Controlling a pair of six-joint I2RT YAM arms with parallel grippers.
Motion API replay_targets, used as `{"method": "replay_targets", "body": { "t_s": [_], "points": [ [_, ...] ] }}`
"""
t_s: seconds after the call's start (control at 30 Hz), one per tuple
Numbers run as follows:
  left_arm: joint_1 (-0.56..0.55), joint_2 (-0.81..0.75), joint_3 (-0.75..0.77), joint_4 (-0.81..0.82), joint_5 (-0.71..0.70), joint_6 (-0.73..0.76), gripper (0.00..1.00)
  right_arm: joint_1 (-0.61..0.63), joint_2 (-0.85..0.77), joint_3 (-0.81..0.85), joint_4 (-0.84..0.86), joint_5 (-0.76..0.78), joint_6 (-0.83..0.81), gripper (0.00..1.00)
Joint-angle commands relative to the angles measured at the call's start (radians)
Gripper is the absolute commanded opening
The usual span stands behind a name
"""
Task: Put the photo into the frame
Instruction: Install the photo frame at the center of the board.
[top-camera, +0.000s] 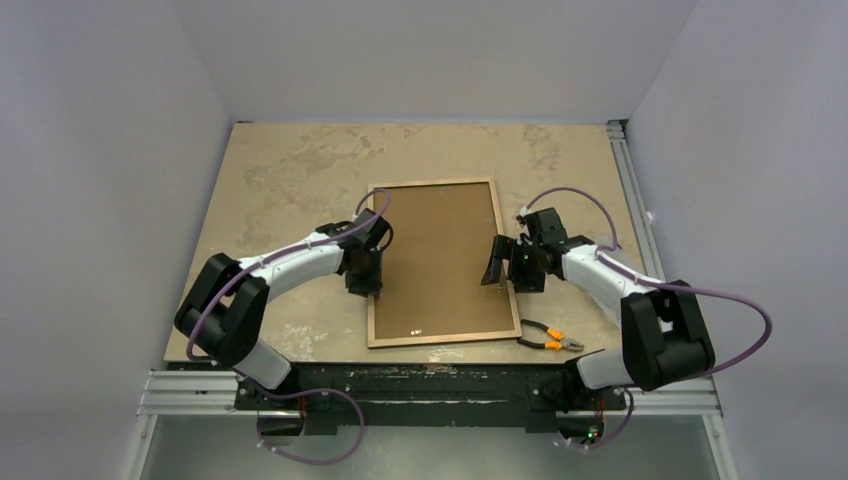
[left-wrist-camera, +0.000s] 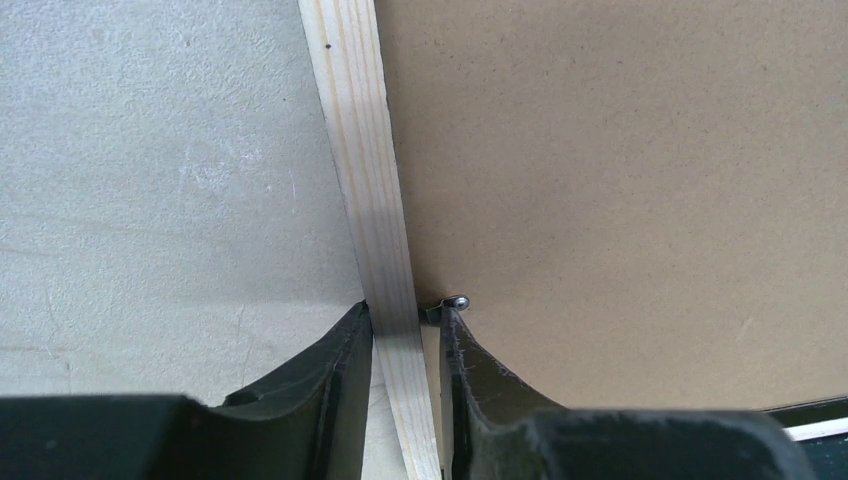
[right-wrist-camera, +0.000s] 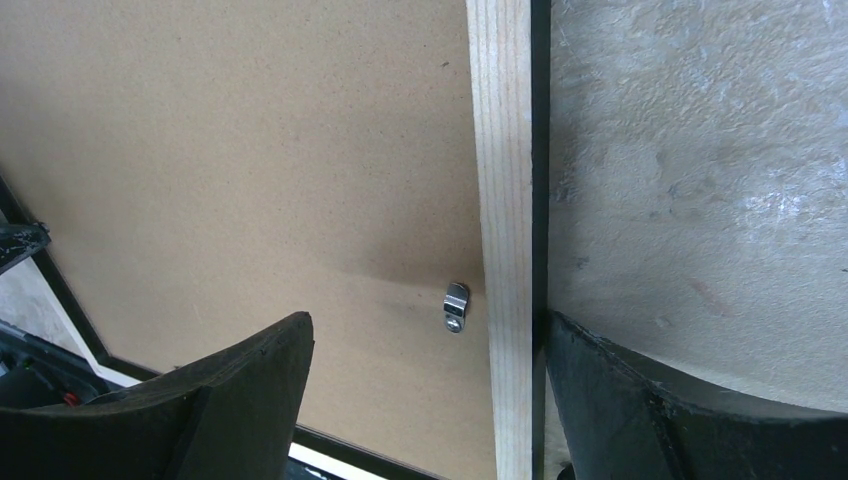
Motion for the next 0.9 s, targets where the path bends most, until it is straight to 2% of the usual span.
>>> {"method": "replay_targets", "body": {
  "t_s": [0.0,0.13,0.2,0.43,0.53,0.67,0.87],
  "points": [
    [-0.027,0.036,-0.002,-0.003,-0.039,0.015,0.11,0.009,0.009,0.009,-0.011,-0.037,0.005,0.83],
    [-0.028,0.029,-0.004,0.006,-0.023,0.017,0.04,0.011,0.003,0.014,-0.022,-0.032,0.000,0.83],
    [-0.028,0.021,-0.002,0.011,-0.009,0.016,0.08,0.014,0.002,0.017,-0.027,-0.029,-0.003,0.83],
    [-0.025,-0.043,-0.009,0.058,0.094,-0.014,0.57,0.069,0.003,0.026,-0.029,-0.011,0.015,0.83],
    [-0.010,-0.065,-0.007,0.055,0.104,-0.031,0.68,0.108,0.004,0.032,-0.029,0.005,0.031,0.83],
    [0.042,-0.093,-0.025,0.034,0.109,-0.048,0.70,0.178,0.017,0.046,-0.024,0.036,0.061,0.83],
    [0.105,-0.133,-0.046,-0.054,-0.005,-0.054,0.71,0.271,0.053,0.081,-0.013,0.079,0.093,0.82]
  ]
}}
